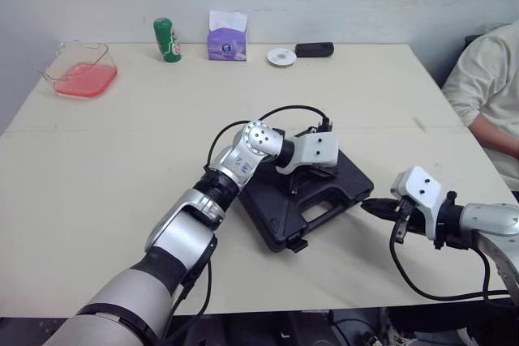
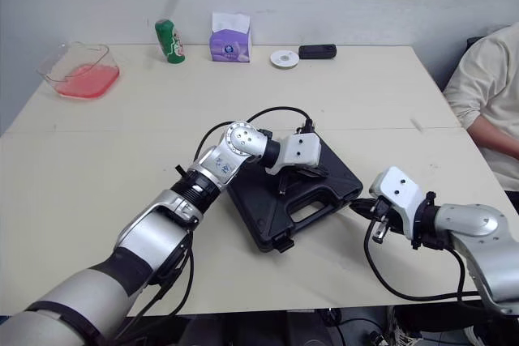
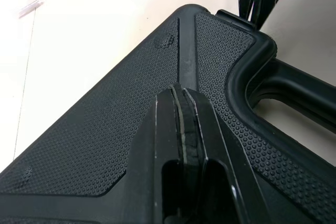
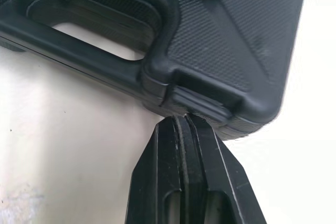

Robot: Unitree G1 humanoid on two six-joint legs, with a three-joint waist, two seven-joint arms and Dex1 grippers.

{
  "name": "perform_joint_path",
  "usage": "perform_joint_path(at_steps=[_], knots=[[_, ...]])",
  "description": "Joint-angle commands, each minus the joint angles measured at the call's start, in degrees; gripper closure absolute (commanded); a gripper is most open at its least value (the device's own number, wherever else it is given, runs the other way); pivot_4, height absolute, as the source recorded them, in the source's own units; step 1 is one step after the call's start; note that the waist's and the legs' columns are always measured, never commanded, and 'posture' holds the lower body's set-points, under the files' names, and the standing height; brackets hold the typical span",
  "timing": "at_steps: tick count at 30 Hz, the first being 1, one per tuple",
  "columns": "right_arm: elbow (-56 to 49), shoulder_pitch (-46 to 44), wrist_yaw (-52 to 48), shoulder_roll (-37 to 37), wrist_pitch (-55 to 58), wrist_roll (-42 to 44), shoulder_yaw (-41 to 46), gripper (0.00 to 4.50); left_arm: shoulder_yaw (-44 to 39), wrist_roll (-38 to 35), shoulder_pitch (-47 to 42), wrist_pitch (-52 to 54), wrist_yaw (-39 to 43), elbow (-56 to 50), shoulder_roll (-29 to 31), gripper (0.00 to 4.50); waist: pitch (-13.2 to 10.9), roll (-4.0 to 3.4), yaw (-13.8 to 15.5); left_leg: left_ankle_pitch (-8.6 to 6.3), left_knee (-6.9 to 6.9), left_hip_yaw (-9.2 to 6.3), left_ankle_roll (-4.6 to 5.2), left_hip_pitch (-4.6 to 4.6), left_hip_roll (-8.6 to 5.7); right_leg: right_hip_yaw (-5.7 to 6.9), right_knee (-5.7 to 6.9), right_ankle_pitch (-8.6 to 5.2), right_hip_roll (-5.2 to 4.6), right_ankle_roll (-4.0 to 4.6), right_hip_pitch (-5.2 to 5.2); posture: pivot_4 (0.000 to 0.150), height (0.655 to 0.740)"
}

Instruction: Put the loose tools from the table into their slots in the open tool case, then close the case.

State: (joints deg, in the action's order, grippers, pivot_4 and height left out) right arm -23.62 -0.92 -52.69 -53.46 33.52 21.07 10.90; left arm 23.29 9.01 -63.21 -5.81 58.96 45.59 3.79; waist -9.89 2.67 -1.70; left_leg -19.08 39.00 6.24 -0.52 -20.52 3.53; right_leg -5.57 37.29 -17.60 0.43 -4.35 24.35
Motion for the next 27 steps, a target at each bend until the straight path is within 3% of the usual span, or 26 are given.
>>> perform_joint_path(at_steps=[1,9,15,27], knots=[[-2.8,0.9,-0.3,-0.4,-1.0,1.5,3.7,4.50,0.3,0.1,1.4,3.2,3.0,1.1,1.4,4.45,0.0,0.00,-0.1,0.00,0.00,0.00,0.00,0.00,0.00,0.00,0.00,0.00,0.00,0.00,0.00,0.150,0.7244],[-0.9,-1.1,1.3,1.3,-1.5,0.5,0.4,4.50,0.5,0.6,1.3,3.1,2.8,1.3,0.8,4.45,0.0,0.01,-0.1,-0.01,-0.02,-0.03,-0.01,0.00,-0.01,-0.15,0.04,0.00,0.01,0.00,0.08,0.150,0.7244],[-3.1,1.6,-0.6,-0.6,1.0,3.8,5.3,4.50,1.2,0.8,2.5,3.0,2.6,0.7,0.2,4.45,0.0,0.01,0.0,-0.02,-0.02,0.00,0.00,0.00,-0.03,-0.17,0.02,0.01,0.00,-0.02,0.08,0.150,0.7244],[-4.9,5.4,-0.7,-1.4,1.9,4.1,5.7,4.50,2.8,1.3,3.5,1.8,2.9,-0.9,-2.0,4.45,0.0,0.00,0.3,-0.07,-0.08,-0.08,0.03,-0.07,-0.02,-0.11,-0.19,0.02,0.00,-0.03,0.06,0.150,0.7244]])
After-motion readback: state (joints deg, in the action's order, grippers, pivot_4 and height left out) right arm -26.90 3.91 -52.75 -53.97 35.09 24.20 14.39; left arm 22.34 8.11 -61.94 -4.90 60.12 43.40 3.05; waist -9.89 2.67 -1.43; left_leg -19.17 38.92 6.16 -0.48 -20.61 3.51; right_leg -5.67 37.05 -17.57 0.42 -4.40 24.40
